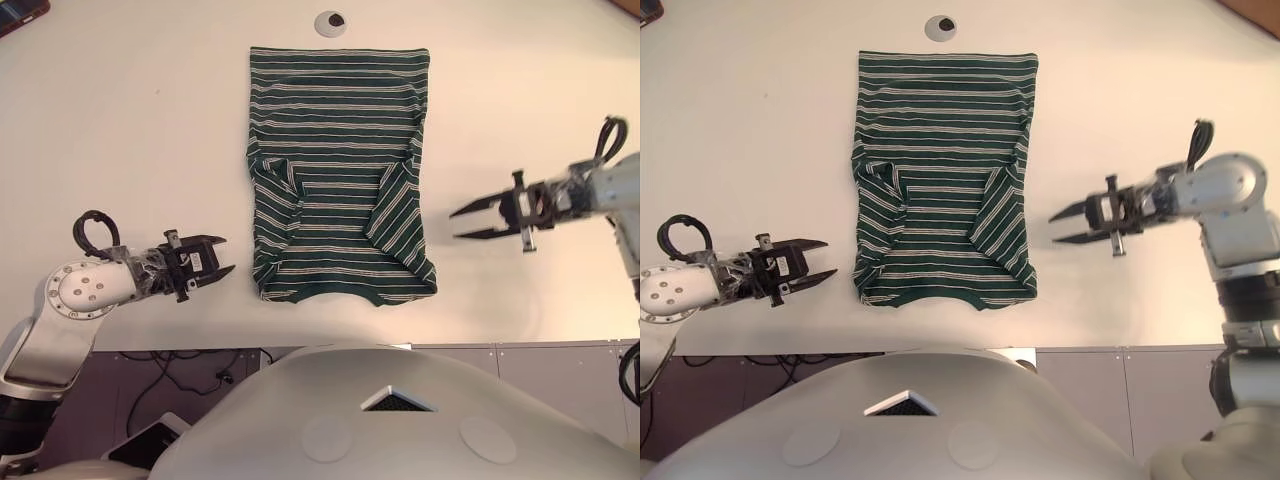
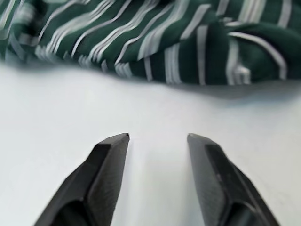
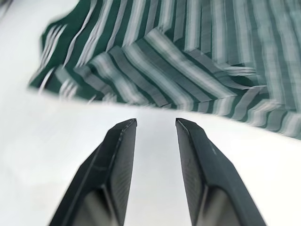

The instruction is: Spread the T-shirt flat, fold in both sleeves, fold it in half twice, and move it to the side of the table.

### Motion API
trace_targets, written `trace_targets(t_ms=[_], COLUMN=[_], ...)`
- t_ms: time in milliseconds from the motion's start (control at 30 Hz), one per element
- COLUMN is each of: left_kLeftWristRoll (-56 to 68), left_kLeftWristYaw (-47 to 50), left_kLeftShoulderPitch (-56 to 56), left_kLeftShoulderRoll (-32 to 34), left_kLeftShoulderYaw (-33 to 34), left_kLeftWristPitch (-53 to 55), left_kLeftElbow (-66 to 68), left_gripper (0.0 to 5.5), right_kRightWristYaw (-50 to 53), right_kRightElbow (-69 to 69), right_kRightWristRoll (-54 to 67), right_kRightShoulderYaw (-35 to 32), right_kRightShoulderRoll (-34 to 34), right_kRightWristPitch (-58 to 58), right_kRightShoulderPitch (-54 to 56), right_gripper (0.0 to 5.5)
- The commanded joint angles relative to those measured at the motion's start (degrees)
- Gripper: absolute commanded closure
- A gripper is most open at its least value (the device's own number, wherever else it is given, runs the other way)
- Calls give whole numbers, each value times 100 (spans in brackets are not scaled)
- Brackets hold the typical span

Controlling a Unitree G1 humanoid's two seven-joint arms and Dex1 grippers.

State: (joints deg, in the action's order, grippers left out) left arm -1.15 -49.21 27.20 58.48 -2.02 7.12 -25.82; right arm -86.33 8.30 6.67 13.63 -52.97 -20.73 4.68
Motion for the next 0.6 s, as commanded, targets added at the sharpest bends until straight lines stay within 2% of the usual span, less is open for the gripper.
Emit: trace_targets(t_ms=[33, 100, 267, 400, 533, 600], left_kLeftWristRoll=[-435, -604, -856, -1127, -1388, -1501], left_kLeftWristYaw=[-127, -117, -127, -146, -168, -194], left_kLeftShoulderPitch=[-258, -255, -161, -358, -604, -664], left_kLeftShoulderRoll=[-15, -36, -94, -149, -342, -412], left_kLeftShoulderYaw=[-446, -616, -965, -1255, -1644, -1819], left_kLeftWristPitch=[-393, -647, -1030, -1237, -1338, -1348], left_kLeftElbow=[485, 631, 591, 586, 545, 487], left_gripper=[315, 315, 315, 315, 315, 315], right_kRightWristYaw=[92, 404, 1229, 1412, 1447, 1422], right_kRightElbow=[172, 161, 203, 344, 554, 610], right_kRightWristRoll=[-301, -429, -593, -885, -939, -891], right_kRightShoulderYaw=[222, 259, 293, 546, 734, 806], right_kRightShoulderRoll=[-109, 58, 530, 585, 464, 406], right_kRightWristPitch=[-1084, -1439, -1702, -2107, -2337, -2408], right_kRightShoulderPitch=[-699, -928, -646, -439, -361, -312], right_gripper=[385, 356, 356, 356, 414, 462])
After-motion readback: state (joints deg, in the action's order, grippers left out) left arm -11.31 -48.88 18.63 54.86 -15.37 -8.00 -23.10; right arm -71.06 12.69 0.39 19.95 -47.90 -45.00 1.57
